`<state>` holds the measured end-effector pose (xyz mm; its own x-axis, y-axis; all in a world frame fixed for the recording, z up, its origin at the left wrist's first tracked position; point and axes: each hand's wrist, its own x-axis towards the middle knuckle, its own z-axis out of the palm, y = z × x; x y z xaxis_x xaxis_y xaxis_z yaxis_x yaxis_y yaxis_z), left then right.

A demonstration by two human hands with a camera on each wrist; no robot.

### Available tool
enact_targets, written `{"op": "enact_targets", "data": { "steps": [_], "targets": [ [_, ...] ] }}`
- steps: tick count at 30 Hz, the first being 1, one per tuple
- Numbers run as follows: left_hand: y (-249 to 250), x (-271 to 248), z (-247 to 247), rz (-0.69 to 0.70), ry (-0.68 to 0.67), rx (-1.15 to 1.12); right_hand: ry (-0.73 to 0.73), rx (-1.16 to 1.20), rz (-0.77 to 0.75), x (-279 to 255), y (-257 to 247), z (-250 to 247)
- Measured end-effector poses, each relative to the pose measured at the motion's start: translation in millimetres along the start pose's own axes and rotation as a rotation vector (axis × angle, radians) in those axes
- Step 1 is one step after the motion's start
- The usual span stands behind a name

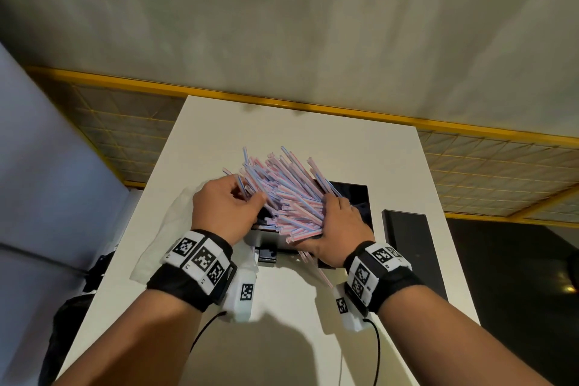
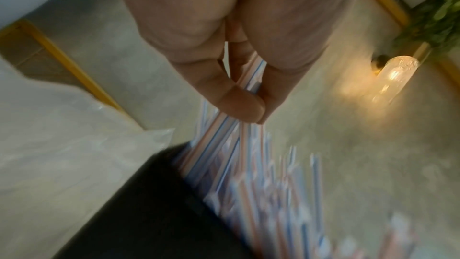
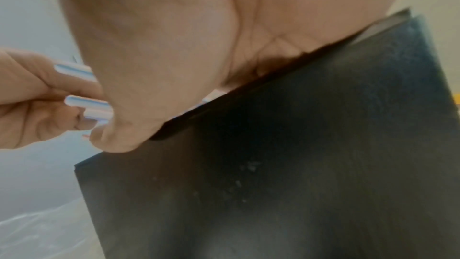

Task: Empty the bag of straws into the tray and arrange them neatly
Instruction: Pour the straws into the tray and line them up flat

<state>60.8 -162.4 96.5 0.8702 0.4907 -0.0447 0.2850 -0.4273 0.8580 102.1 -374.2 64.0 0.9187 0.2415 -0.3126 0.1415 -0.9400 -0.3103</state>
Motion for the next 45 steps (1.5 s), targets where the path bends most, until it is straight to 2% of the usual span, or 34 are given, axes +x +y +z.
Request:
{"op": "enact_targets", "data": {
  "steps": [7, 11, 14, 17, 20, 24, 27, 30, 32, 34, 35, 38, 40, 42, 44, 45],
  "targets": [
    [54.6, -9.6, -25.0, 0.196, 0.010, 0.041, 0.123, 0.003, -0.117, -1.7, -3.1, -11.5],
    [84.7, -19.8, -41.8, 0.364, 0.001, 0.045, 0.104, -0.067, -0.080, 2.5, -9.6, -12.7],
    [101.0, -28.2, -55.6, 0.433, 0.000, 0.039, 0.051, 0.093, -0.085, 7.4, -15.4, -19.6],
    [113.6, -34.0, -67.3, 0.477, 0.033, -0.010, 0.083, 0.305, -0.081, 13.3, -14.5, -23.1],
    [123.9, -34.7, -73.7, 0.512, 0.075, -0.080, 0.064, 0.348, -0.074, 16.0, -9.1, -26.5],
    [125.9, -31.7, -64.5, 0.496, 0.036, -0.256, 0.033, 0.394, -0.057, 15.9, 6.1, -39.3],
    [117.0, -28.4, -48.8, 0.429, -0.009, -0.343, 0.056, 0.368, 0.001, 12.8, 28.7, -71.1],
    [103.2, -24.8, -33.6, 0.310, -0.034, -0.482, 0.321, 0.297, 0.088, -1.3, 42.5, -108.8],
    [97.0, -24.9, -22.2, 0.220, -0.044, -0.575, 0.412, 0.360, -0.075, -16.4, 28.7, -121.3],
    [93.6, -25.8, -10.7, 0.134, -0.063, -0.642, 0.358, 0.332, -0.312, -26.0, 3.1, -118.5],
    [92.6, -26.4, -5.3, 0.098, -0.079, -0.663, 0.320, 0.270, -0.370, -25.7, -7.7, -110.8],
    [89.6, -29.4, 3.8, 0.038, -0.154, -0.660, 0.252, 0.132, -0.369, -10.7, -30.3, -87.3],
    [83.5, -28.6, 1.6, 0.067, -0.143, -0.624, 0.203, 0.072, -0.327, -0.2, -33.8, -74.7],
    [76.4, -22.8, -9.5, 0.122, 0.011, -0.630, 0.129, 0.052, -0.318, 4.0, -30.4, -64.0],
    [71.7, -17.1, -19.2, 0.197, 0.113, -0.672, 0.097, 0.067, -0.375, 2.9, -30.6, -55.0],
    [71.5, -16.6, -18.5, 0.259, 0.086, -0.651, 0.092, 0.078, -0.417, 2.3, -33.4, -50.6]
  ]
}}
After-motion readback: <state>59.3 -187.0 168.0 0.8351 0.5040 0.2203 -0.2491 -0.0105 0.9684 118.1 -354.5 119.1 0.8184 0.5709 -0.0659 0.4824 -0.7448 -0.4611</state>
